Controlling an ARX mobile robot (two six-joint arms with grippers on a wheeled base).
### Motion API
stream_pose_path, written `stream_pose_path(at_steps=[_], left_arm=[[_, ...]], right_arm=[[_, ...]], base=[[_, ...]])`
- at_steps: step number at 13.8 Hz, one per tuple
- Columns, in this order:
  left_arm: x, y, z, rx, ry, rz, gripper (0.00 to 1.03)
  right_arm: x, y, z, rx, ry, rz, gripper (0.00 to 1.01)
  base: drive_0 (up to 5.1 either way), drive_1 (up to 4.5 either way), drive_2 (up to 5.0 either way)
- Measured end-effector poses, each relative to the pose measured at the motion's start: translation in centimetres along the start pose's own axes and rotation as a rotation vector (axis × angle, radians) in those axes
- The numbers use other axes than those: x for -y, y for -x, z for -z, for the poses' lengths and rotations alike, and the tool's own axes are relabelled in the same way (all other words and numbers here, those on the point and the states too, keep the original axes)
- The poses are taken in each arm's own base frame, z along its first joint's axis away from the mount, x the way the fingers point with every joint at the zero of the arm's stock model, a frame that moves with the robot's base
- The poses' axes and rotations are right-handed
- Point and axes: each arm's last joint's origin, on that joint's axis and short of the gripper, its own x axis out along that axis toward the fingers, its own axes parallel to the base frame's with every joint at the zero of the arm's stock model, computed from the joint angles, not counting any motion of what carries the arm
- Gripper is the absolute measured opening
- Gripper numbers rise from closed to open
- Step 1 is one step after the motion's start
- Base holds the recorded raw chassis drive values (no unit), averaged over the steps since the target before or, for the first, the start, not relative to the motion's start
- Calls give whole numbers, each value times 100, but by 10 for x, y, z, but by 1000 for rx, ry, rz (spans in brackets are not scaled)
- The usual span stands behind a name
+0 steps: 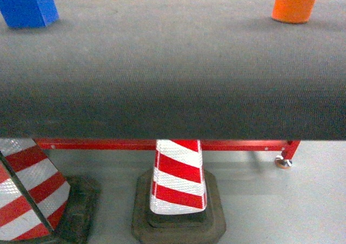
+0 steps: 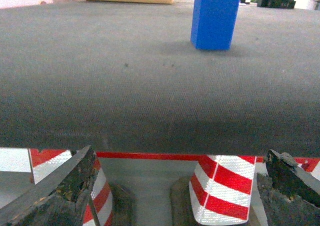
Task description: Sort blue parts and orange caps into right shelf containers
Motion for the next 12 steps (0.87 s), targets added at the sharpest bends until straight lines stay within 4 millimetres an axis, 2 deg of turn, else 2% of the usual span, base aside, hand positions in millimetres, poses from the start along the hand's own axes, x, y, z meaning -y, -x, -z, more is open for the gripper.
stream_pose_path(at_steps=[12], left_arm=[[0,0,0,4,1,-1,98]], right_arm=[[0,0,0,5,0,0,98]], base=[[0,0,0]])
